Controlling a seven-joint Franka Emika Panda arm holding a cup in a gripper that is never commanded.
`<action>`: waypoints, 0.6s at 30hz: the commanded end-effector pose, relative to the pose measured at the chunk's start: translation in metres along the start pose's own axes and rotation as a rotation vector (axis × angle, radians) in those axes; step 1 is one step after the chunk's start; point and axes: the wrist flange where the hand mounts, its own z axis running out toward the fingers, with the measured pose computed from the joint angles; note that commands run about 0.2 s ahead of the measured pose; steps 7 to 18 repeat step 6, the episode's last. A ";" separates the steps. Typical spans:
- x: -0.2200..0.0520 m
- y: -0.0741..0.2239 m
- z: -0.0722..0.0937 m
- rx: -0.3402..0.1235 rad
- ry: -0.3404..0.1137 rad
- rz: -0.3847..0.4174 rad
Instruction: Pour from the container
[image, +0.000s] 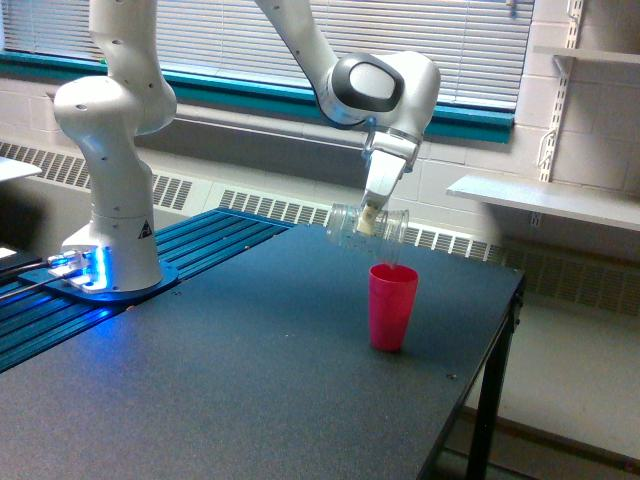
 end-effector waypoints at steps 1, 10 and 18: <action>0.002 -0.005 -0.007 0.038 0.023 0.008; 0.005 -0.006 -0.012 0.065 0.042 0.022; 0.005 -0.006 -0.012 0.065 0.042 0.022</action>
